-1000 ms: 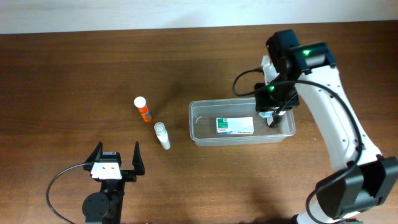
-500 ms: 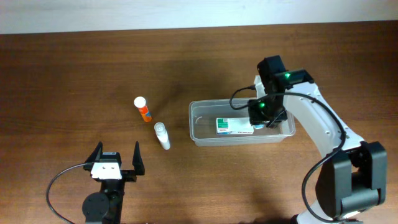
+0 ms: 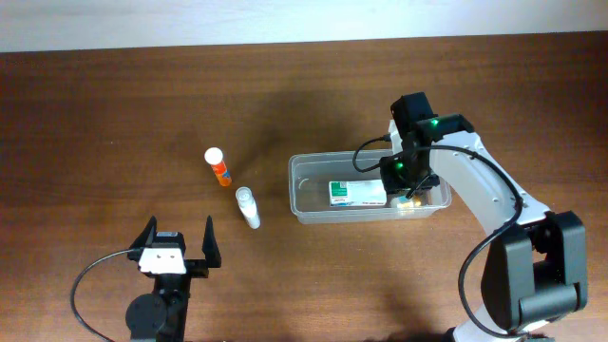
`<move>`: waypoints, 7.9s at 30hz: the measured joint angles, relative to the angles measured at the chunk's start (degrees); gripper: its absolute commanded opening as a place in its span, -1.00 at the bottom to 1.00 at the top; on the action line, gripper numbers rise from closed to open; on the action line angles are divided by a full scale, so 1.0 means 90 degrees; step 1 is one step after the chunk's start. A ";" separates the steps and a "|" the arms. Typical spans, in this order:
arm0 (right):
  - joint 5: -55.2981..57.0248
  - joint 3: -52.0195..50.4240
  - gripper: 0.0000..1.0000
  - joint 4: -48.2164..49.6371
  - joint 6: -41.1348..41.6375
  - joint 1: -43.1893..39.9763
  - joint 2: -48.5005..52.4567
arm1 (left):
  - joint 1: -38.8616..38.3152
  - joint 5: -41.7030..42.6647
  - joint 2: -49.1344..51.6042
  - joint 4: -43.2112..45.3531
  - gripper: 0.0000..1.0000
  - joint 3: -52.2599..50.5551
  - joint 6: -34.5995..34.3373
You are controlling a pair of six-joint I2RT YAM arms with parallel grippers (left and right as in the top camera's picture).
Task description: Pack container
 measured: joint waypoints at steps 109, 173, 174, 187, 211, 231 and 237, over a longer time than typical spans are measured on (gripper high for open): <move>0.0408 0.3220 0.97 -0.2487 0.0775 -0.3611 0.0155 | -0.1326 0.1277 1.0955 -0.7320 0.99 0.9041 -0.3849; 0.0408 0.3220 0.96 -0.2487 0.0780 -0.3611 0.0155 | -0.2212 0.0257 1.1545 -0.7310 -0.38 0.9044 -0.3657; 0.0408 0.3220 0.97 -0.2487 0.0775 -0.3611 0.0155 | -0.2212 0.0245 1.1545 -0.7325 -0.40 0.9044 -0.3655; 0.0408 0.3220 0.97 -0.2487 0.0770 -0.3611 0.0155 | -0.2212 0.0180 1.1553 -0.7521 -0.60 0.9109 -0.3463; 0.0406 0.3220 0.97 -0.2487 0.0772 -0.3611 0.0155 | -0.3667 0.0306 1.1613 -0.8461 -0.58 1.3238 -0.3128; 0.0408 0.3220 0.97 -0.2487 0.0777 -0.3611 0.0155 | -0.4563 -0.0034 1.3104 -0.8621 -0.59 1.3240 -0.3674; 0.0408 0.3220 0.97 -0.2487 0.0780 -0.3611 0.0155 | -0.4563 -0.0129 1.3474 -0.8750 -0.59 1.3240 -0.3840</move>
